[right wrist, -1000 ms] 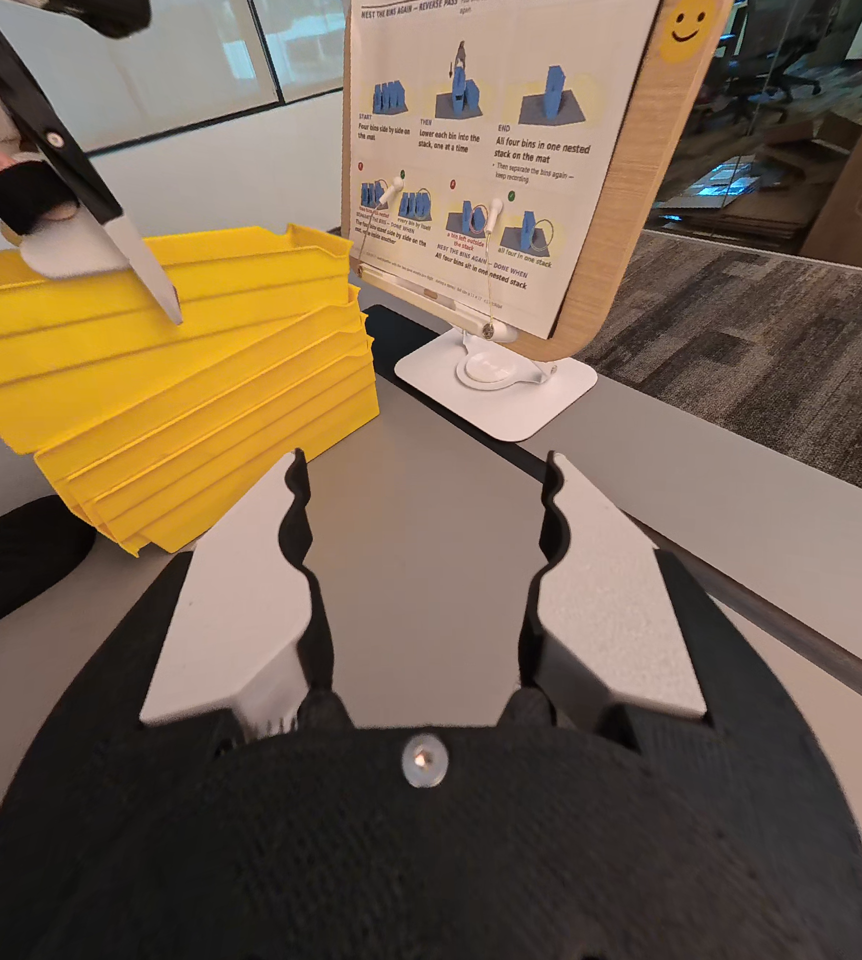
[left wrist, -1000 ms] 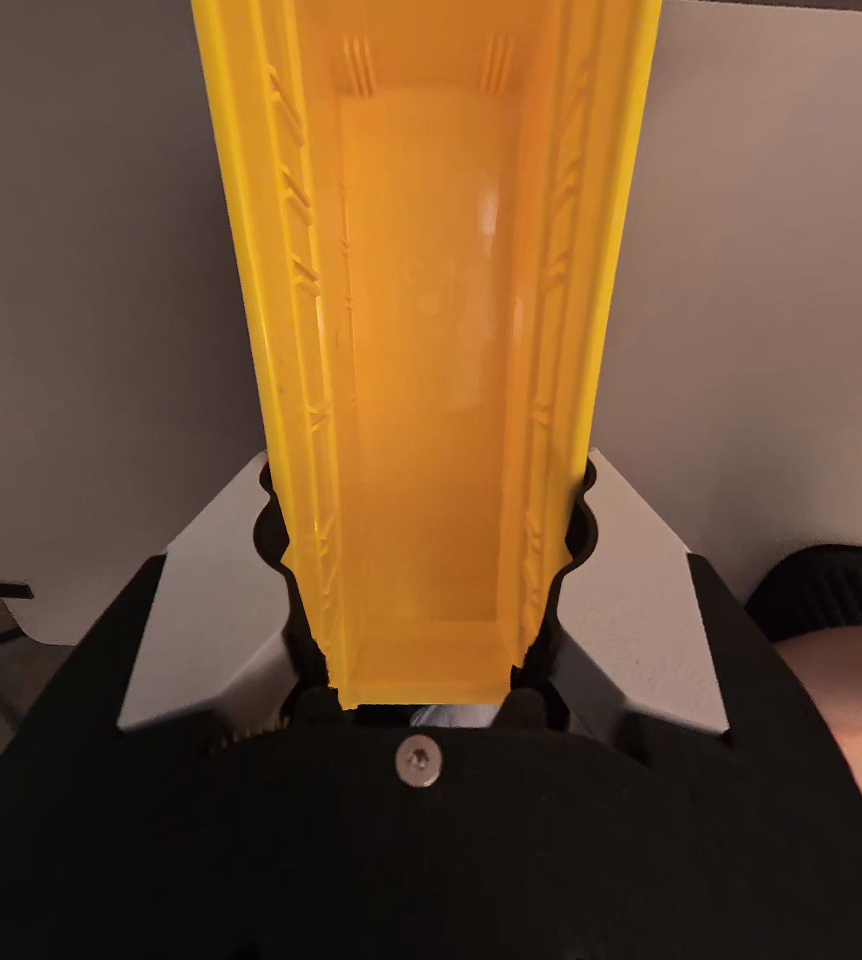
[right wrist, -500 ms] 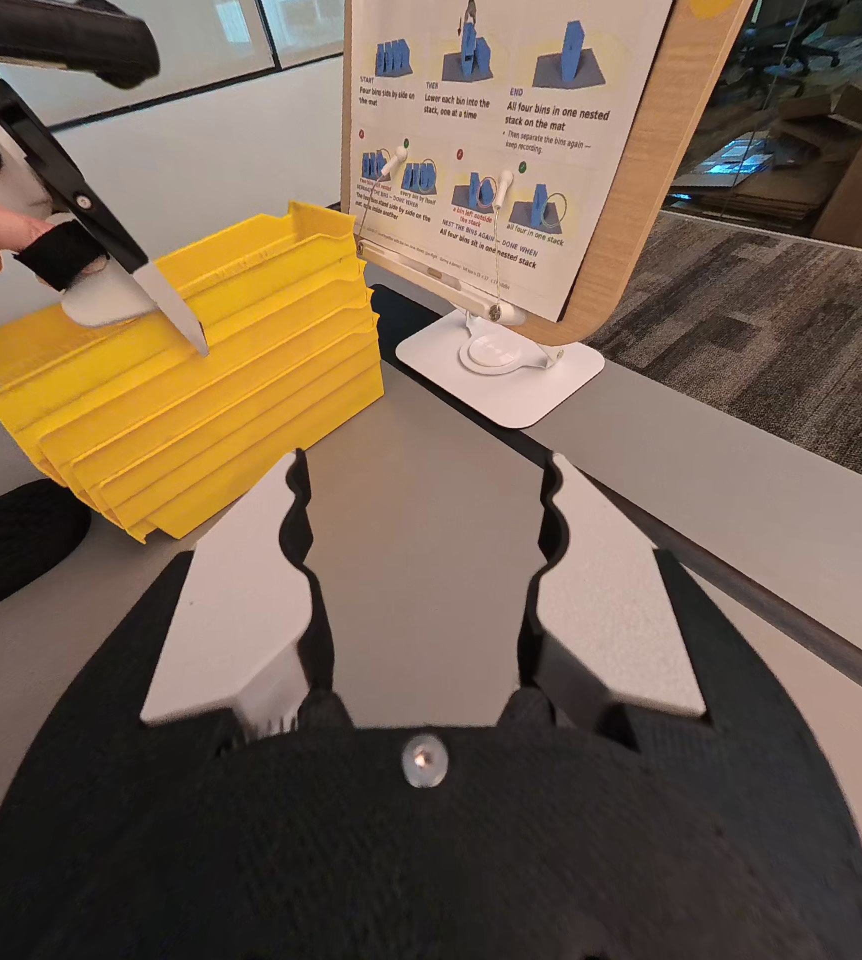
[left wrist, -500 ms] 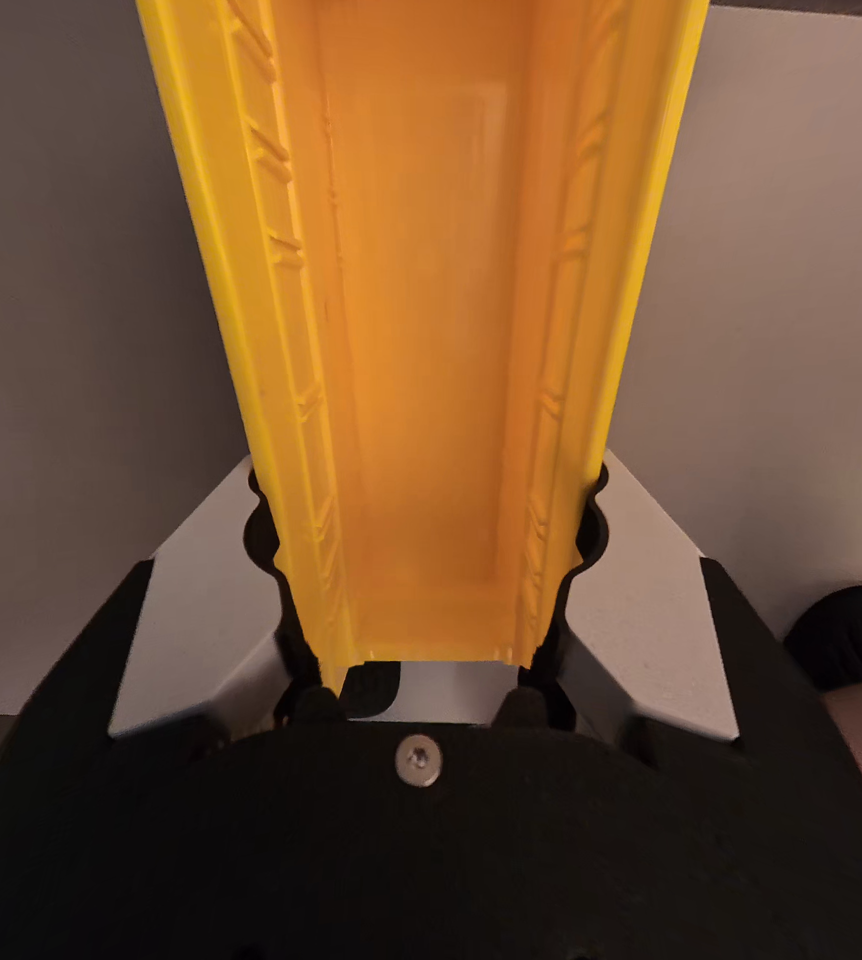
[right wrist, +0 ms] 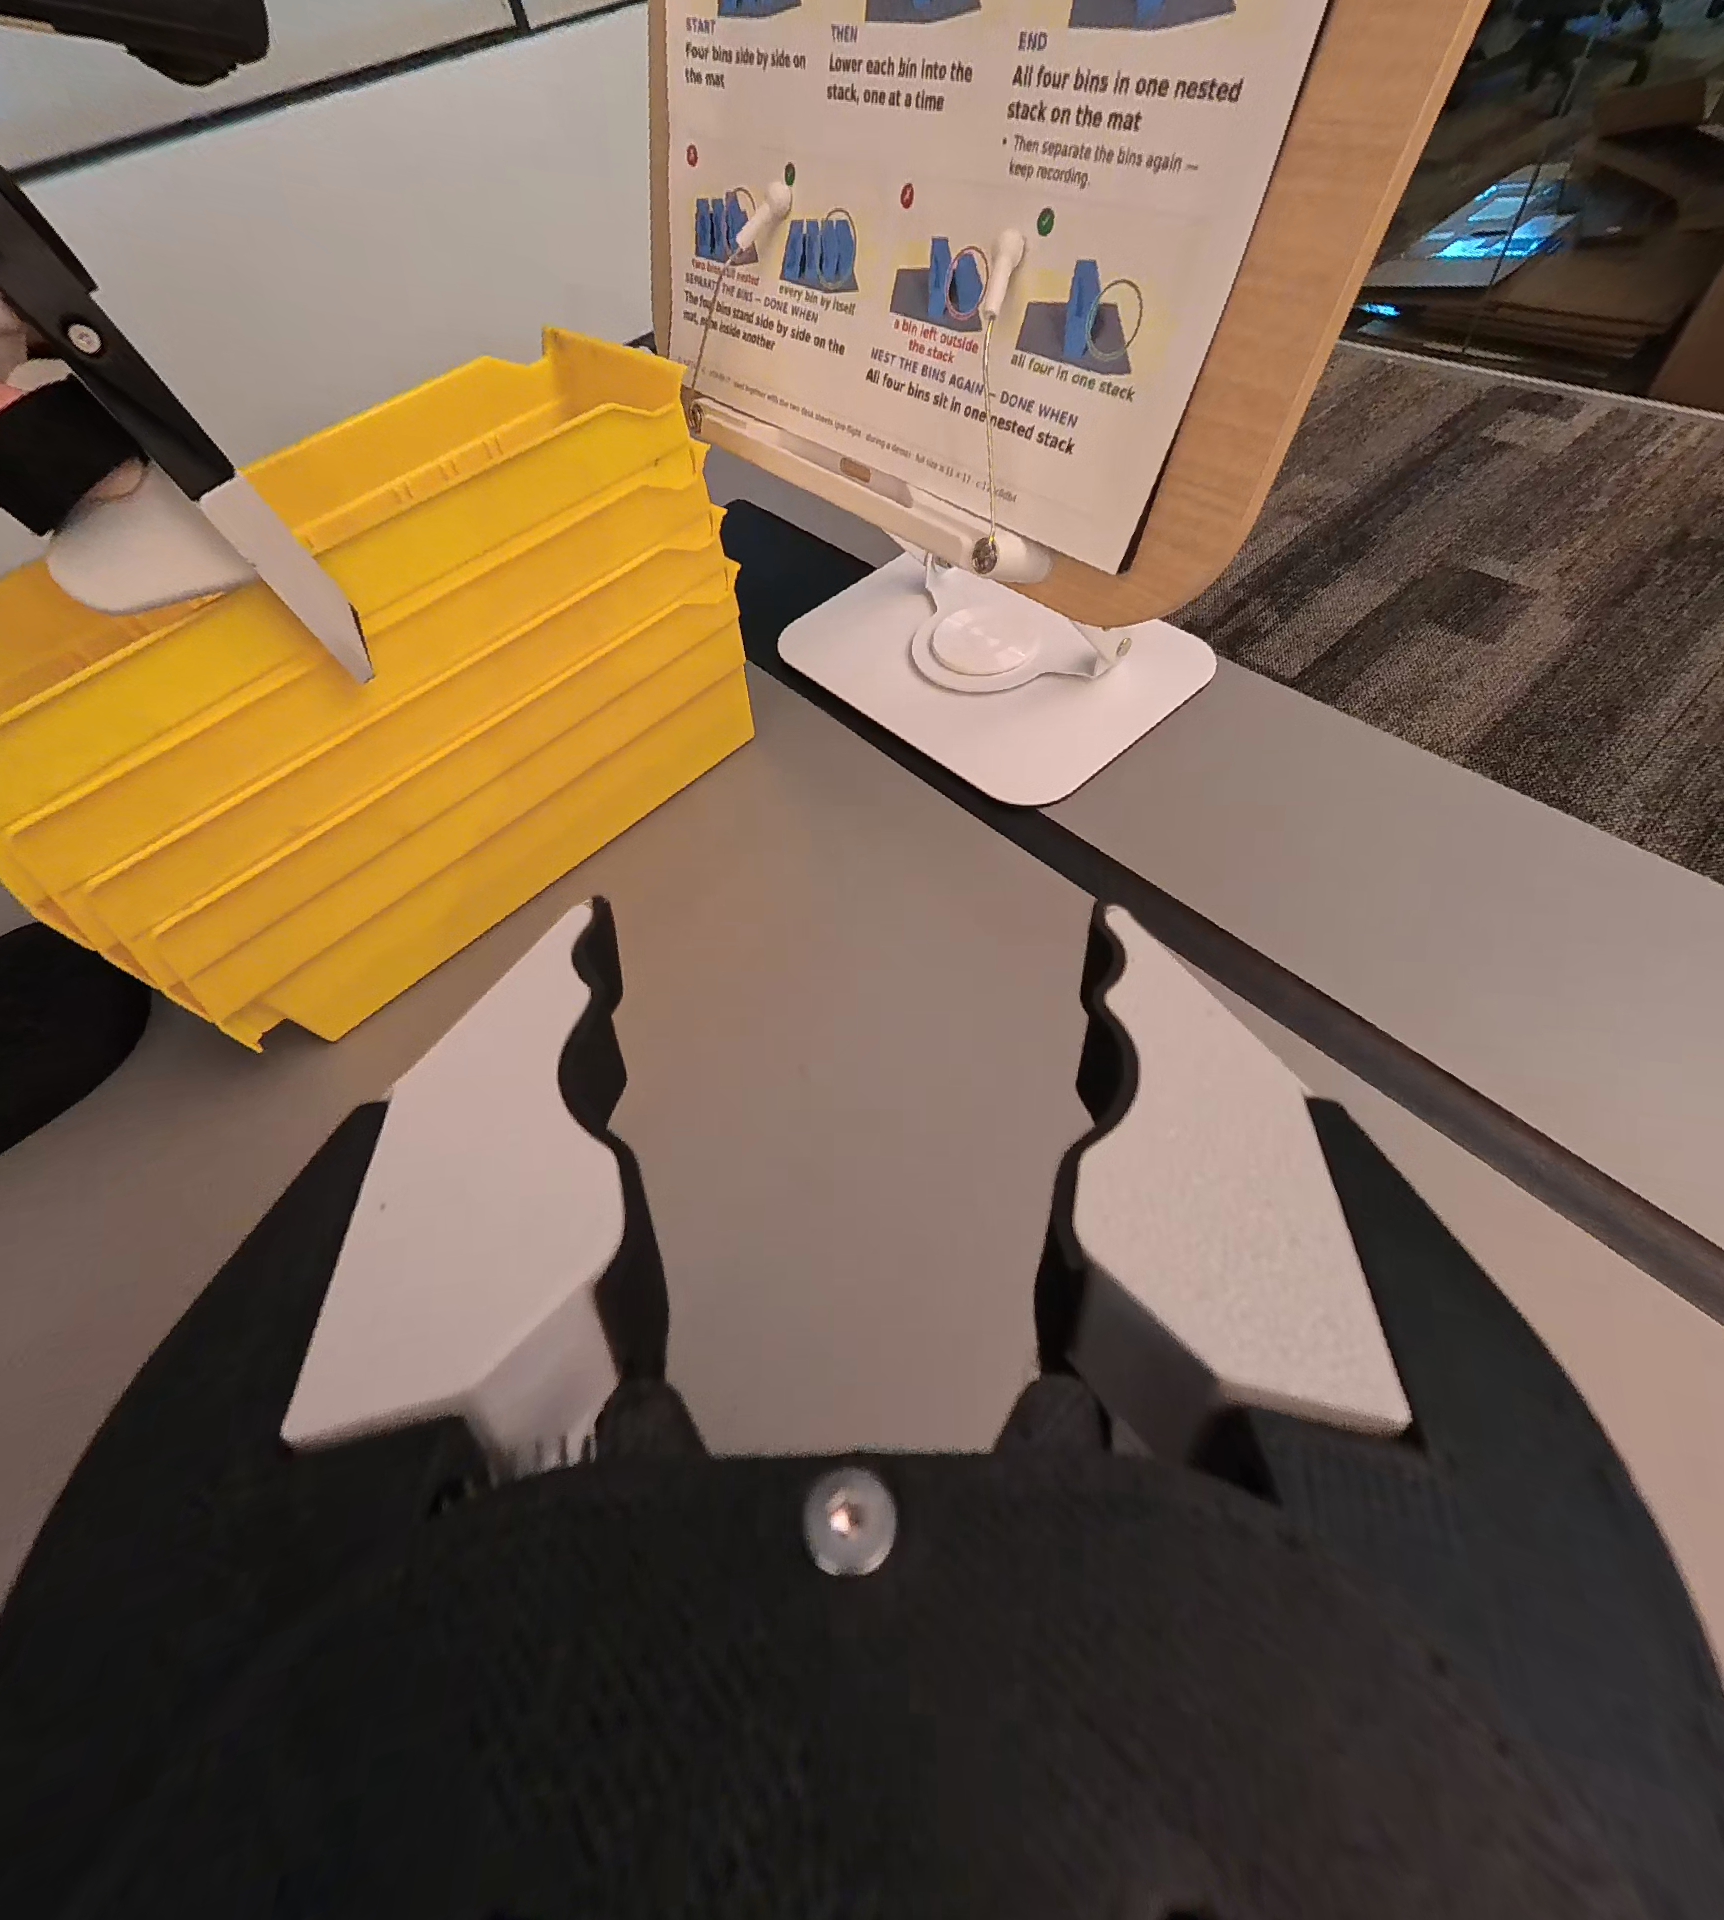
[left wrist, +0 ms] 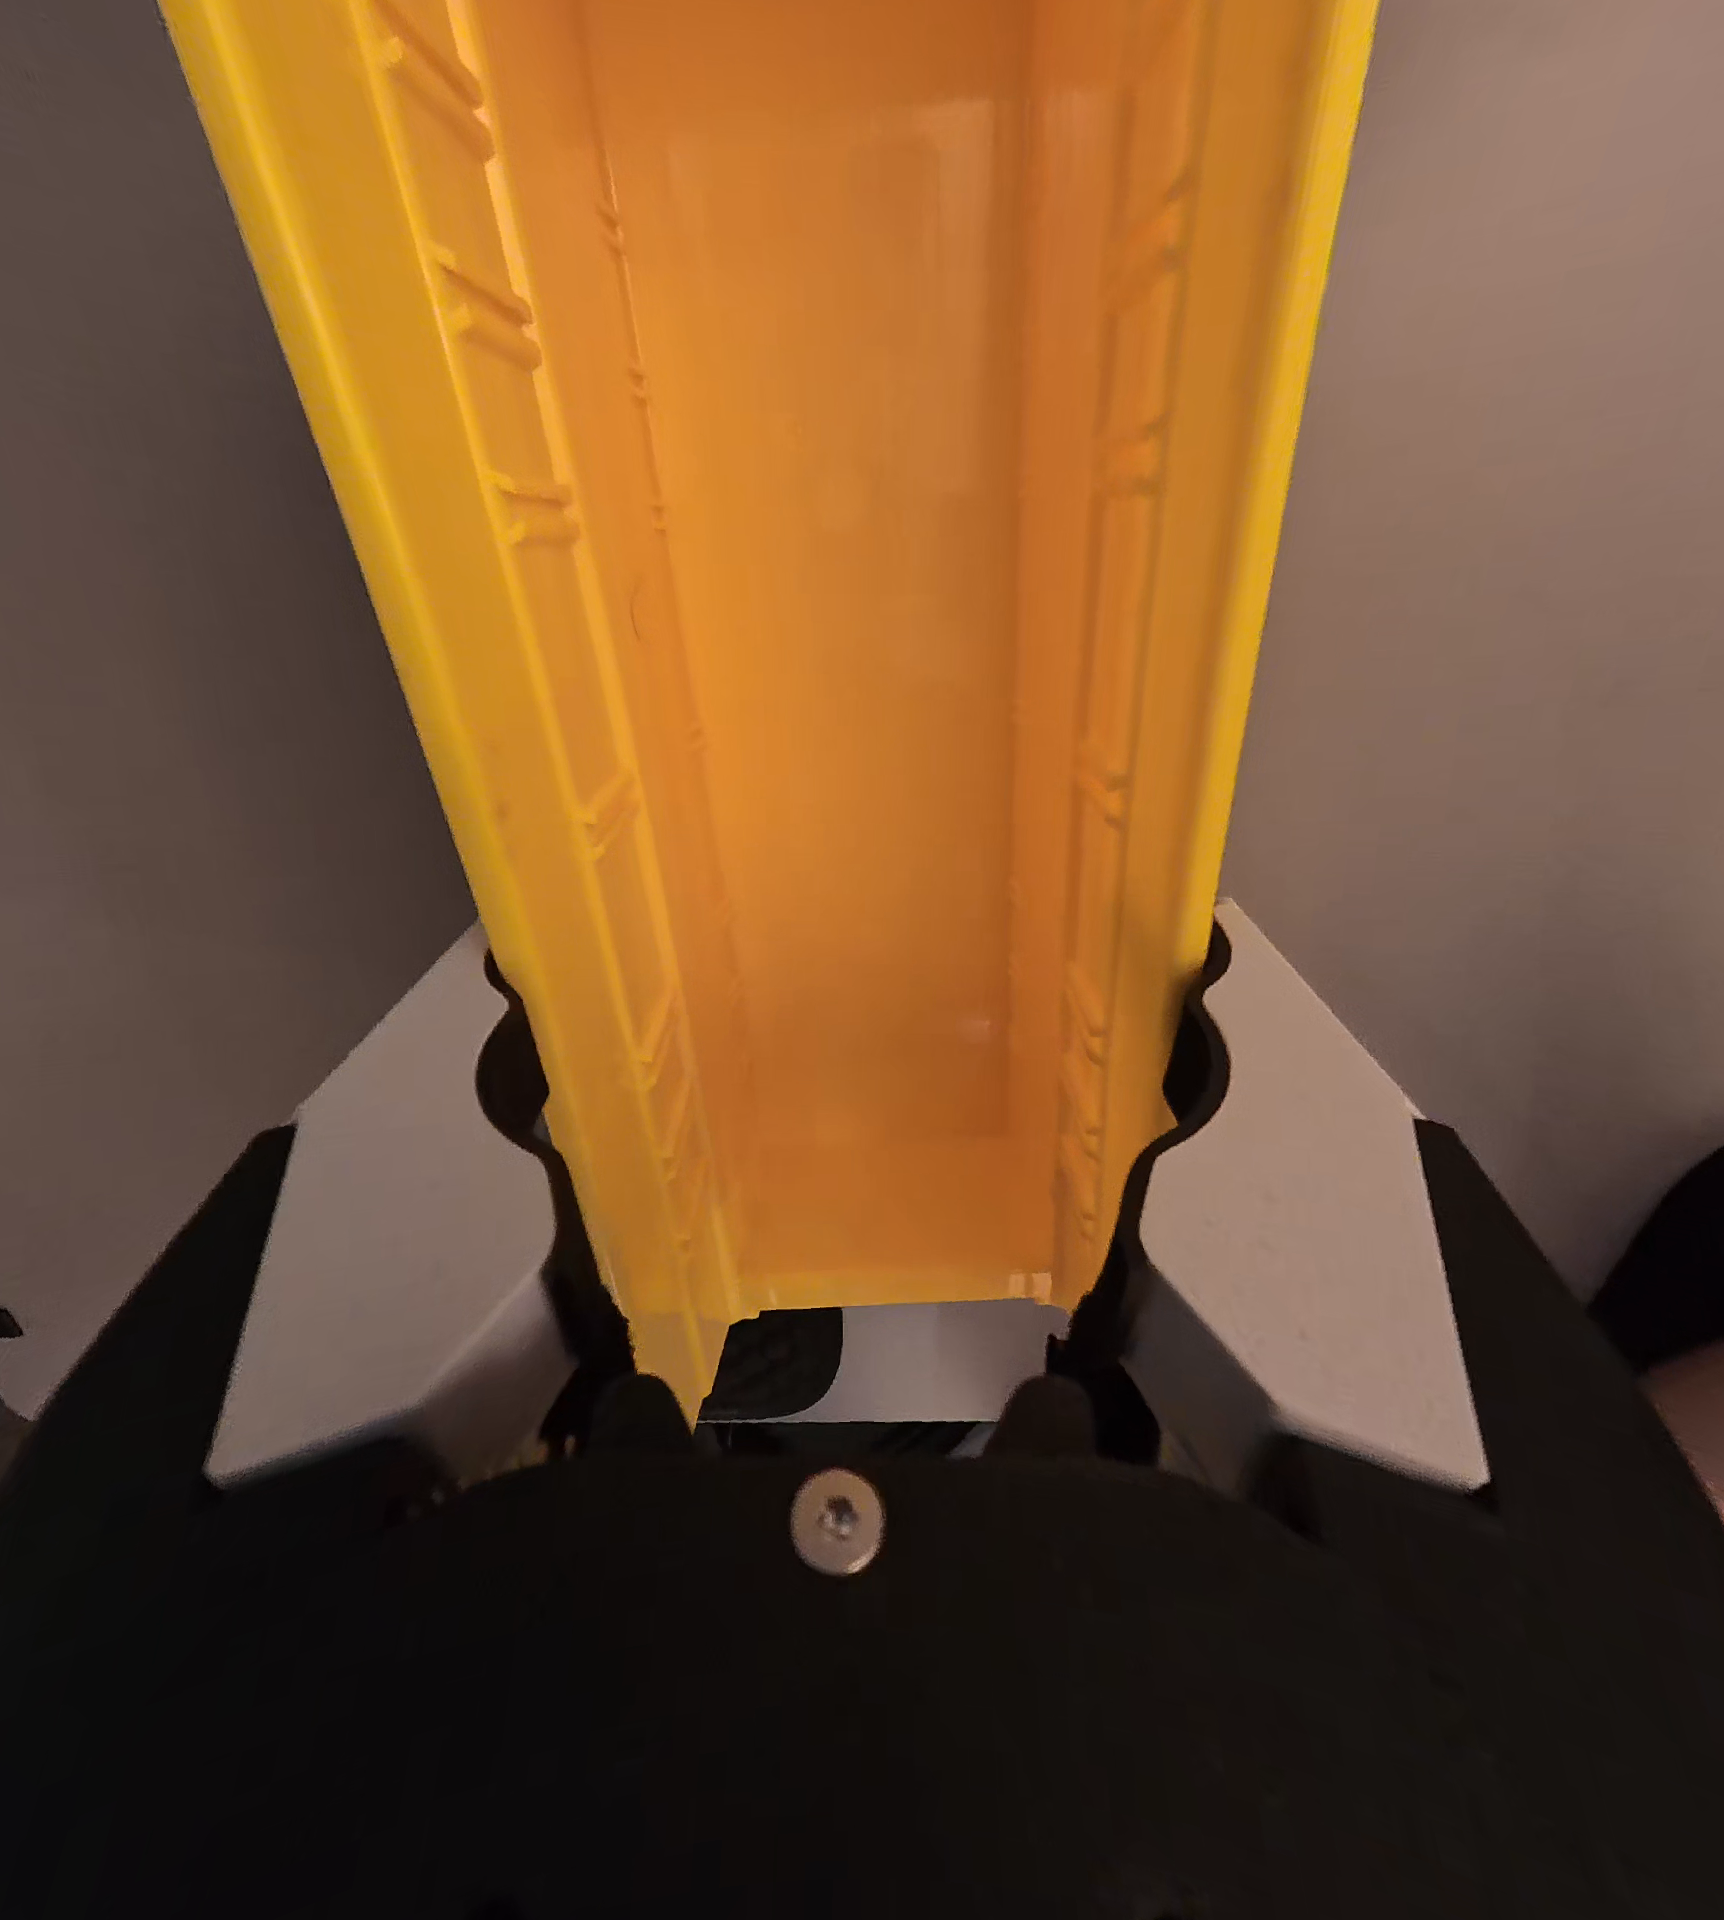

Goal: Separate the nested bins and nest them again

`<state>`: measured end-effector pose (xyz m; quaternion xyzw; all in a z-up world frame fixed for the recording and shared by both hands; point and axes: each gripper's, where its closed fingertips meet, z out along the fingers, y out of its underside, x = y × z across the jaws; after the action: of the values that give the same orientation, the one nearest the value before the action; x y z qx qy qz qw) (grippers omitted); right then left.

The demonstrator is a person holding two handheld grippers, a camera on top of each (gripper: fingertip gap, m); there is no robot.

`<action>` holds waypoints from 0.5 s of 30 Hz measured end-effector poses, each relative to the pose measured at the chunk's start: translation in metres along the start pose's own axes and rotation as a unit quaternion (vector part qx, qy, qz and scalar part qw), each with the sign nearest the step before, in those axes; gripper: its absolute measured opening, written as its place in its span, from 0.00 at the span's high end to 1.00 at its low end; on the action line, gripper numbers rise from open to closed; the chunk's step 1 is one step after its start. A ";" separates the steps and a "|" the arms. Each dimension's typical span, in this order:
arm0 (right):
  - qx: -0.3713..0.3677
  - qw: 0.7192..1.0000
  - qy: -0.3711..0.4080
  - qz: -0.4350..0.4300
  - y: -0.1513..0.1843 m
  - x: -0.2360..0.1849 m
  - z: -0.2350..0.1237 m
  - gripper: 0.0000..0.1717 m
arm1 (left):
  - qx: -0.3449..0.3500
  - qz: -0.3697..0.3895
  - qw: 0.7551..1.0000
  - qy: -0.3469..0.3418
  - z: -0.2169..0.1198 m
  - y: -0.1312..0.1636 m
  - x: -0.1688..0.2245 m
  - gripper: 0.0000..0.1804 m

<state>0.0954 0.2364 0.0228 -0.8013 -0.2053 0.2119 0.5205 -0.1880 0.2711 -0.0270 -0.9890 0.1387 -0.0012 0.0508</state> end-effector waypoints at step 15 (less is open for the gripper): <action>-0.050 0.999 0.009 -0.005 0.021 0.004 0.018 0.48 | -0.039 0.048 0.998 -0.002 0.000 0.008 0.001 0.31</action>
<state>0.0914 0.2442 -0.0034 -0.8272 -0.2154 0.1913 0.4825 -0.1889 0.2626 -0.0274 -0.9824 0.1860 0.0084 0.0125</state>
